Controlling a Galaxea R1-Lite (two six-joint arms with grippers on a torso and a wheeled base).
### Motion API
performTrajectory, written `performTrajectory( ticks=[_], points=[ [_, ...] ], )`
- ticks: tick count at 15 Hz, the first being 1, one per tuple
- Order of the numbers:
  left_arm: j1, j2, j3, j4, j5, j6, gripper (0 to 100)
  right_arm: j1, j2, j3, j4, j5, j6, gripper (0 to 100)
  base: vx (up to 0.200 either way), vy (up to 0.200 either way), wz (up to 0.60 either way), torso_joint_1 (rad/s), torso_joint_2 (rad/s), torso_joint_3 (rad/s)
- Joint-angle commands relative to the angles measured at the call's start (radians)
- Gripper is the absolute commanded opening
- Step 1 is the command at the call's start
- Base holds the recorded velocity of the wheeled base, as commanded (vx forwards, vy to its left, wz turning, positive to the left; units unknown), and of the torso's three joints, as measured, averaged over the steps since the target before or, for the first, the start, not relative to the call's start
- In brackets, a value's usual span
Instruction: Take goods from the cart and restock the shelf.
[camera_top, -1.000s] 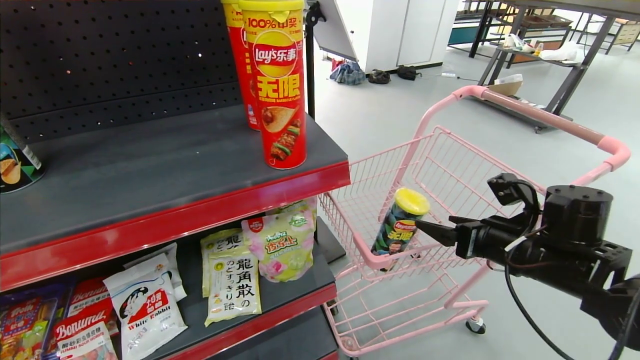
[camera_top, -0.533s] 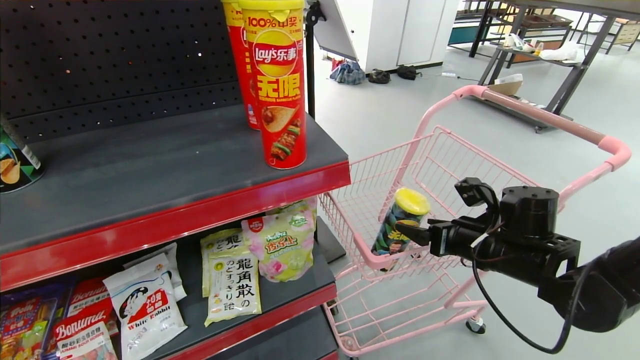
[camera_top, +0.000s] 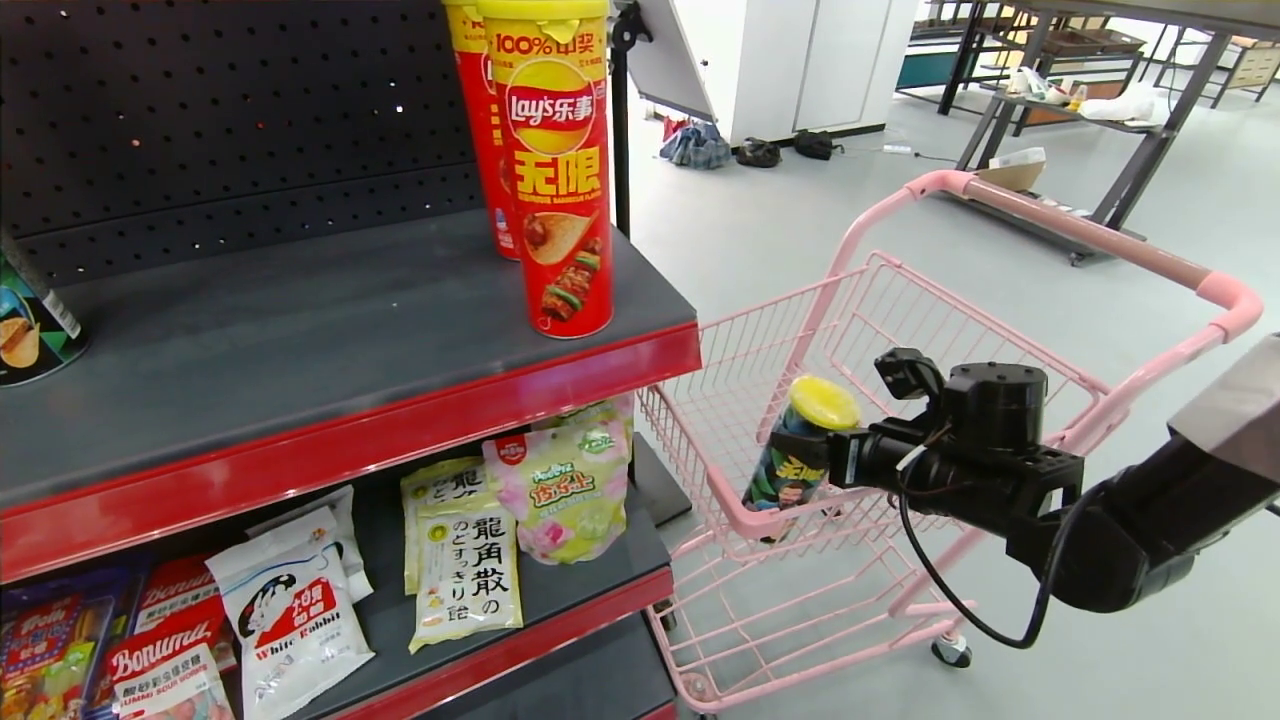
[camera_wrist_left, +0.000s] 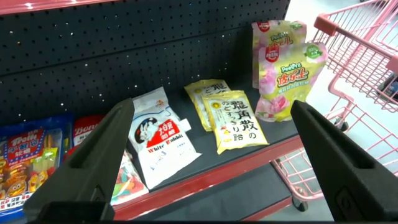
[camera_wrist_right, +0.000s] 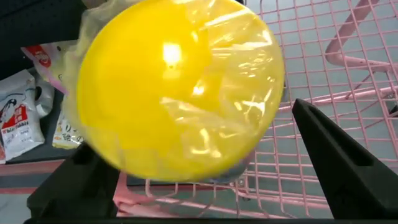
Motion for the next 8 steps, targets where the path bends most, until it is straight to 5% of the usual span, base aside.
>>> performTrajectory(
  ticks=[1,7,8],
  points=[
    [0.0,0.001,0.0,0.0,0.0,0.0,100,-0.003,0.046,-0.036,0.0,0.001,-0.001,100,0.0,0.0,0.0,0.0,0.0,0.0],
    [0.0,0.001,0.0,0.0,0.0,0.0,100,0.006,0.102,-0.107,0.0,0.001,0.004,100,0.0,0.0,0.0,0.0,0.0,0.0],
    [0.0,0.001,0.0,0.0,0.0,0.0,100,0.005,0.113,-0.108,-0.005,0.001,0.003,0,0.0,0.0,0.0,0.0,0.0,0.0]
  ],
)
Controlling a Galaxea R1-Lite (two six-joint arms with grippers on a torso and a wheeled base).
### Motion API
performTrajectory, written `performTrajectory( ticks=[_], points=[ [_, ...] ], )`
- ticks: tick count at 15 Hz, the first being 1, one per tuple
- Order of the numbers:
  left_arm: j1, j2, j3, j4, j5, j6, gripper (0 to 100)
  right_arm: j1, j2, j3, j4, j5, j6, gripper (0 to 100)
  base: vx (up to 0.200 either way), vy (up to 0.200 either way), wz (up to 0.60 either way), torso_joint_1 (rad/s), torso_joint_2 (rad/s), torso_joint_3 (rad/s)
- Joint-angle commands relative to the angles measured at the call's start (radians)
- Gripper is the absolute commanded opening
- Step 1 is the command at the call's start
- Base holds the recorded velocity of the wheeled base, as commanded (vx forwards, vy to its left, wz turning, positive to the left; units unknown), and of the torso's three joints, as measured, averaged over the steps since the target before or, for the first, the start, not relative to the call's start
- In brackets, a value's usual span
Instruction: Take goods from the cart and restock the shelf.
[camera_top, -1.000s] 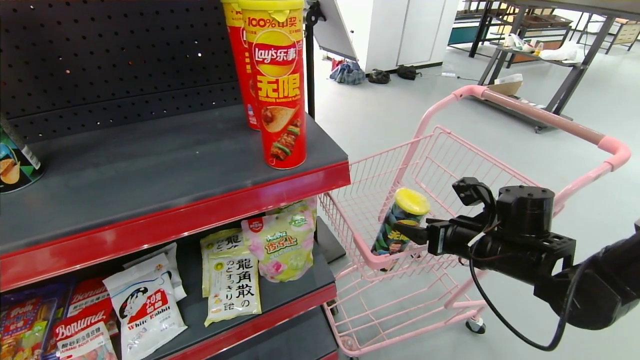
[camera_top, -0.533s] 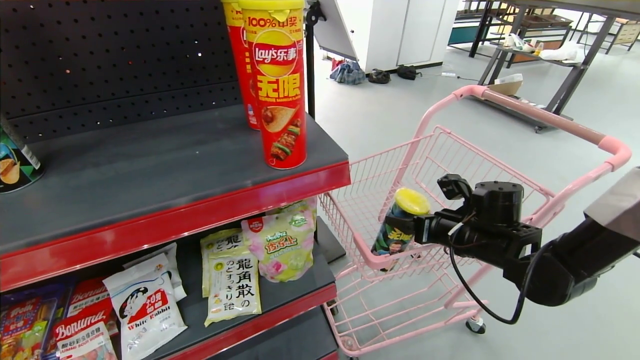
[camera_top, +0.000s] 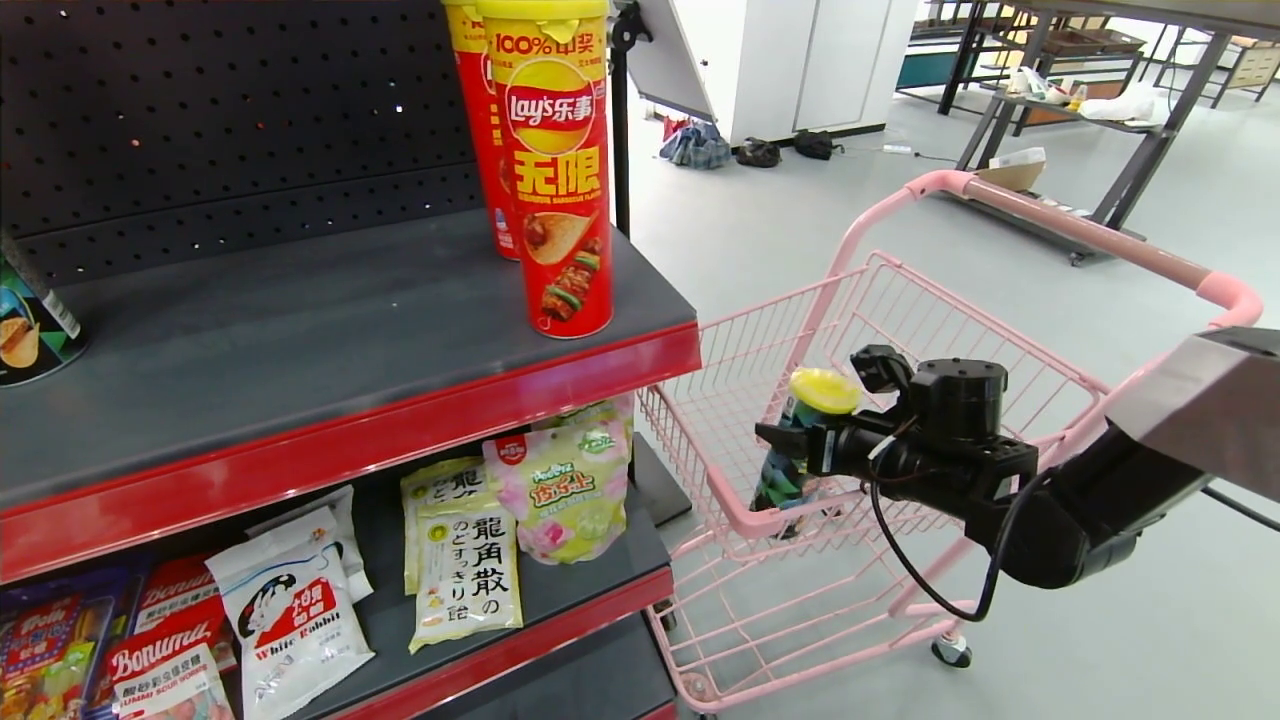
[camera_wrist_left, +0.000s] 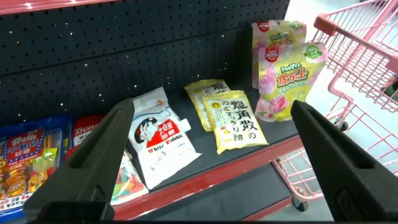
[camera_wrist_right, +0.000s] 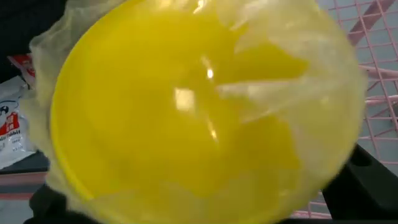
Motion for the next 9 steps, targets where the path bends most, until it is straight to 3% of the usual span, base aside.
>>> performTrajectory(
  ticks=[1,7,9],
  points=[
    [0.0,0.001,0.0,0.0,0.0,0.0,100,0.0,0.025,-0.006,-0.005,0.001,0.003,0,0.0,0.0,0.0,0.0,0.0,0.0],
    [0.0,0.001,0.0,0.0,0.0,0.0,100,-0.004,0.008,-0.048,-0.01,-0.002,0.001,0,0.0,0.0,0.0,0.0,0.0,0.0],
    [0.0,0.001,0.0,0.0,0.0,0.0,100,-0.014,-0.078,-0.113,0.046,-0.011,-0.057,0,0.0,0.0,0.0,0.0,0.0,0.0]
  ],
)
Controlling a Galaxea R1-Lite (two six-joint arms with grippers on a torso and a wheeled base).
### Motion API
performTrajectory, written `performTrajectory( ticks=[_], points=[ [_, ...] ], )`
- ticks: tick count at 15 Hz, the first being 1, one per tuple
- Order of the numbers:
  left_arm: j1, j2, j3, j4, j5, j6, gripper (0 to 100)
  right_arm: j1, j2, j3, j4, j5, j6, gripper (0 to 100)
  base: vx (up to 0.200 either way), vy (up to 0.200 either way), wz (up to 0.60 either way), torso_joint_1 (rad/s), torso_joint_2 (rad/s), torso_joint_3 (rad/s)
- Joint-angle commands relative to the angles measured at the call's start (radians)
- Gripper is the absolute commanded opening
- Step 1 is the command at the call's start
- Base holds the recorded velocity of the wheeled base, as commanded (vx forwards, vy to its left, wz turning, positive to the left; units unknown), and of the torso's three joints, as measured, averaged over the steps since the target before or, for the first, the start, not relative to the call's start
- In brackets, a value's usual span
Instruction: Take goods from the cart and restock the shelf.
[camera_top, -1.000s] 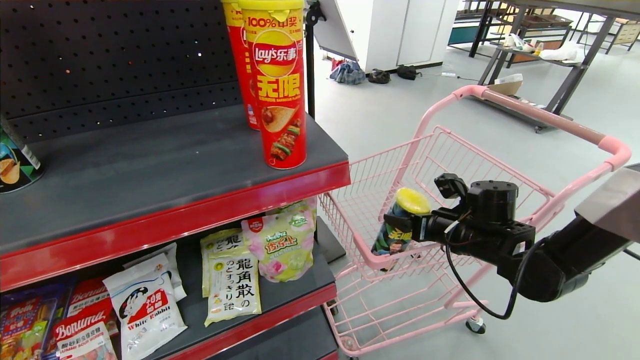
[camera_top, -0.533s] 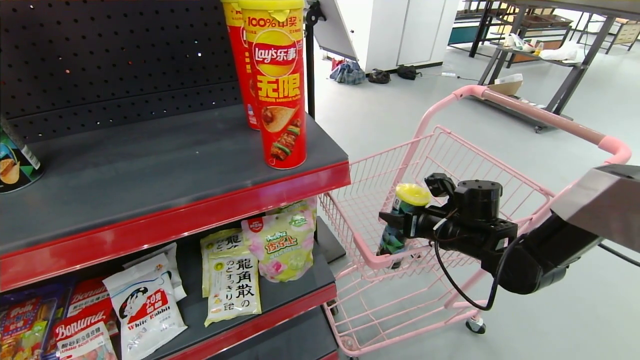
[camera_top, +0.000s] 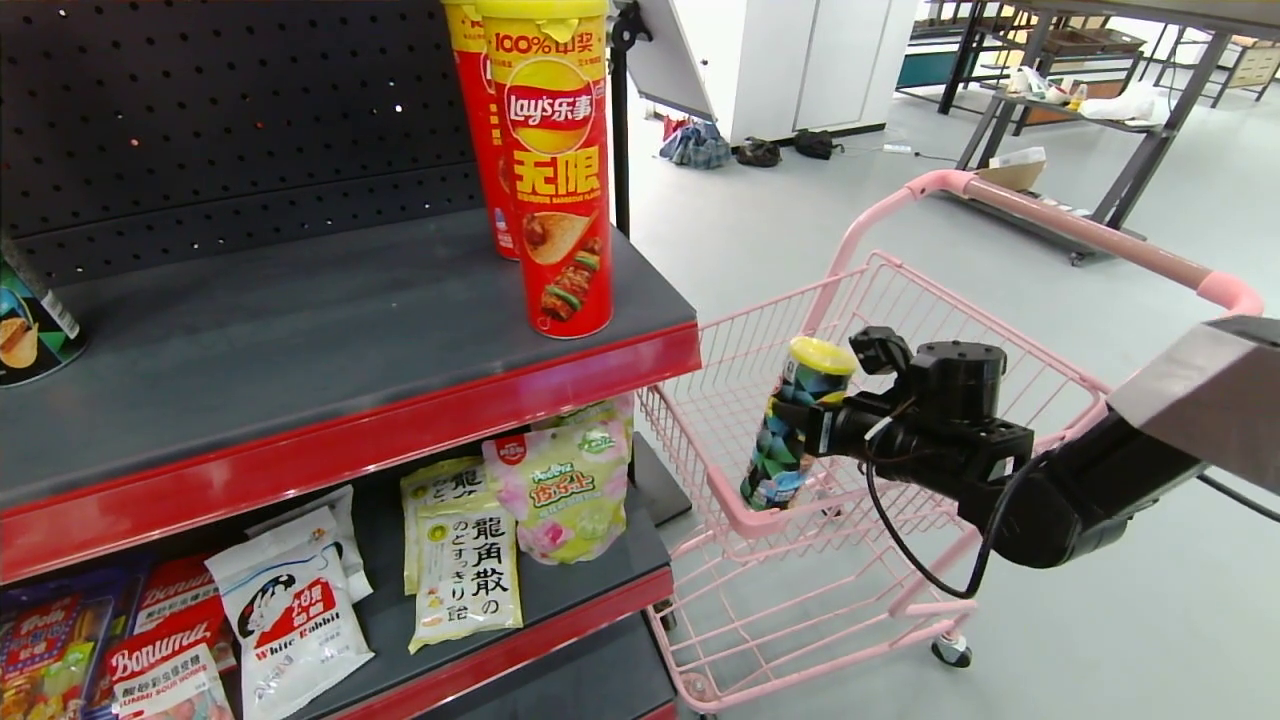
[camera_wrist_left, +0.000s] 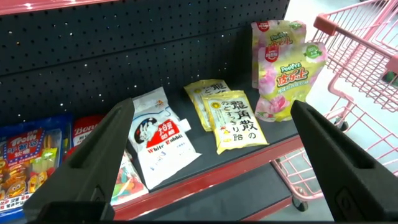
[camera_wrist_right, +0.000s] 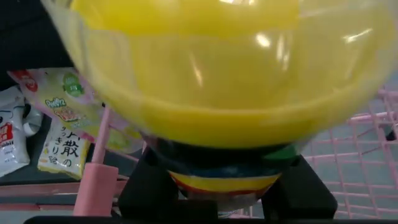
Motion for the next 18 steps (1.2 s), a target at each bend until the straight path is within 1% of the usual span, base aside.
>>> performTrajectory(
  ticks=[1,2,3,4,5,6,7,9,10,11,12,13,14,15,16,18],
  points=[
    [0.0,0.001,0.0,0.0,0.0,-0.001,100,-0.03,-0.12,-0.084,0.086,-0.003,-0.061,0,0.0,0.0,0.0,0.0,0.0,0.0],
    [0.0,0.001,0.0,0.0,0.0,-0.001,100,-0.045,-0.201,-0.131,0.187,-0.003,-0.096,0,0.0,0.0,0.0,0.0,0.0,0.0],
    [0.0,0.001,0.0,0.0,0.0,-0.001,100,-0.054,-0.265,-0.162,0.259,-0.004,-0.102,0,0.0,0.0,0.0,0.0,0.0,0.0],
    [0.0,0.001,0.0,0.0,0.0,-0.001,100,-0.063,-0.36,-0.188,0.356,-0.032,-0.107,0,0.0,0.0,0.0,0.0,0.0,0.0],
    [0.0,0.001,0.0,0.0,0.0,-0.001,100,-0.059,-0.463,-0.19,0.433,-0.132,-0.108,0,0.0,0.0,0.0,0.0,0.0,0.0],
    [0.0,0.001,0.0,0.0,0.0,-0.001,100,-0.056,-0.52,-0.185,0.477,-0.19,-0.111,0,0.0,0.0,0.0,0.0,0.0,0.0],
    [0.0,0.001,0.0,0.0,0.0,-0.001,100,-0.054,-0.664,-0.154,0.586,-0.21,-0.119,0,0.0,0.0,0.0,0.0,0.0,0.0],
    [0.0,0.001,0.0,0.0,0.0,0.0,100,-0.056,-0.853,-0.118,0.756,-0.211,-0.121,0,0.0,0.0,0.0,0.0,0.0,0.0],
    [0.0,0.001,0.0,0.0,0.0,0.0,100,-0.051,-1.006,-0.102,0.927,-0.208,-0.122,0,0.0,0.0,0.0,0.0,0.0,0.0],
    [0.0,0.001,0.0,0.0,0.0,0.0,100,-0.051,-1.106,-0.093,1.034,-0.199,-0.122,0,0.0,0.0,0.0,0.0,0.0,0.0],
    [0.0,0.001,0.0,0.0,0.0,-0.001,100,-0.054,-1.152,-0.079,1.085,-0.207,-0.124,0,0.0,0.0,0.0,0.0,0.0,0.0],
    [0.0,0.001,0.0,0.0,0.0,0.0,100,-0.063,-1.287,-0.029,1.204,-0.216,-0.142,0,0.0,0.0,0.0,0.0,0.0,0.0],
    [0.0,0.001,0.0,0.0,0.0,-0.001,100,-0.08,-1.364,0.007,1.273,-0.231,-0.153,0,0.0,0.0,0.0,0.0,0.0,0.0],
    [0.0,0.001,0.0,0.0,0.0,-0.001,100,-0.08,-1.364,0.007,1.273,-0.231,-0.153,0,0.0,0.0,0.0,0.0,0.0,0.0],
    [0.0,0.001,0.0,0.0,0.0,-0.001,100,-0.097,-1.5,0.066,1.355,-0.242,-0.177,0,0.0,0.0,0.0,0.0,0.0,0.0],
    [0.0,0.001,0.0,0.0,0.0,-0.001,100,-0.1,-1.56,0.103,1.358,-0.245,-0.196,0,0.0,0.0,0.0,0.0,0.0,0.0]
  ],
)
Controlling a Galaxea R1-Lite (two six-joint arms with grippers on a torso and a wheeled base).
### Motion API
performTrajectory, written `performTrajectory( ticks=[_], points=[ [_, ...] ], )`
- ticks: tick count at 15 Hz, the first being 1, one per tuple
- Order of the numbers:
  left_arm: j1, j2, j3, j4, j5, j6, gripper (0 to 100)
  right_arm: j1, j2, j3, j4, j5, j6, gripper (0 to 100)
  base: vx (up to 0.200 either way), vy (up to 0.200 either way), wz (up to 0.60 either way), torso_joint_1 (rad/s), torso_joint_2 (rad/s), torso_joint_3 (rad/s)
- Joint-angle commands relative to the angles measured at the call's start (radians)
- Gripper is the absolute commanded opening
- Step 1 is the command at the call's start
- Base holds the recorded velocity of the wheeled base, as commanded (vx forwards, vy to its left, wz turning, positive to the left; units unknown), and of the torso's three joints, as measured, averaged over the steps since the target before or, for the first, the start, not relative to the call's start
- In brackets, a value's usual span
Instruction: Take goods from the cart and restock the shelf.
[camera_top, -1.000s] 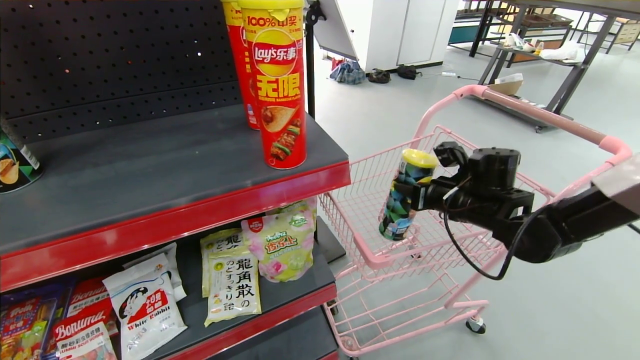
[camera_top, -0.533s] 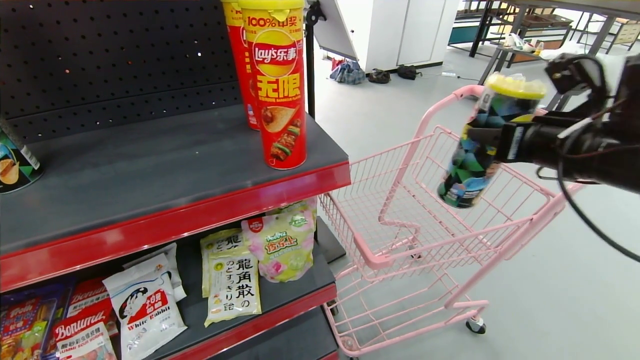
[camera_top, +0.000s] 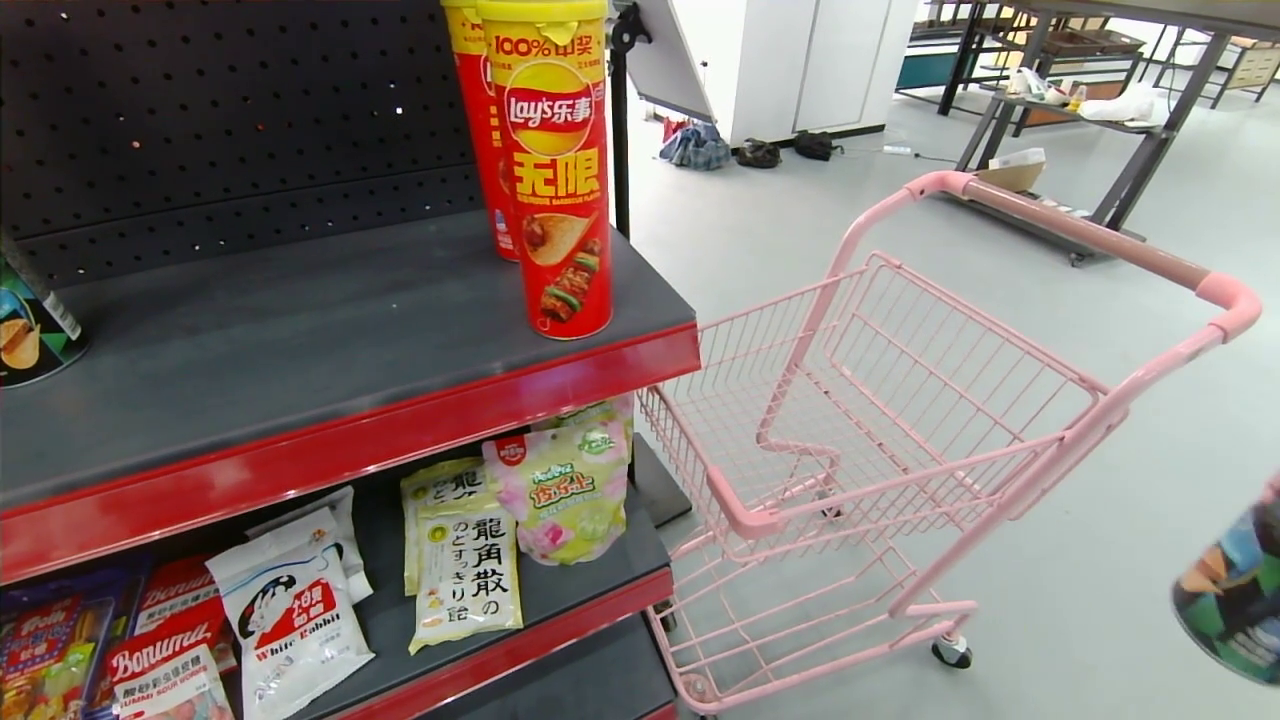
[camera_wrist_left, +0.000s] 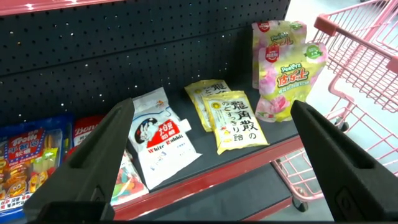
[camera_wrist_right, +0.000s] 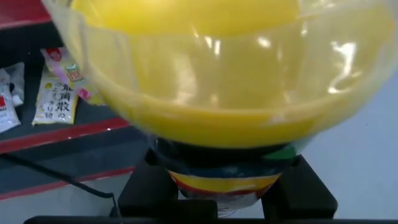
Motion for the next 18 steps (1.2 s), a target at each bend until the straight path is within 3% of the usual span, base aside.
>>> performTrajectory(
  ticks=[1,8,18],
  points=[
    [0.0,0.001,0.0,0.0,0.0,-0.001,100,-0.033,-0.214,0.106,0.038,-0.036,-0.065,0,0.0,0.0,0.0,0.0,0.0,0.0],
    [0.0,0.001,0.0,0.0,0.0,-0.001,100,-0.045,-0.351,0.23,0.04,-0.042,-0.101,0,0.0,0.0,0.0,0.009,-0.03,-0.018],
    [0.0,0.001,0.0,0.0,0.0,-0.001,100,-0.045,-0.348,0.271,0.034,-0.044,-0.102,0,0.0,0.0,0.0,0.18,-0.53,-0.348]
  ],
)
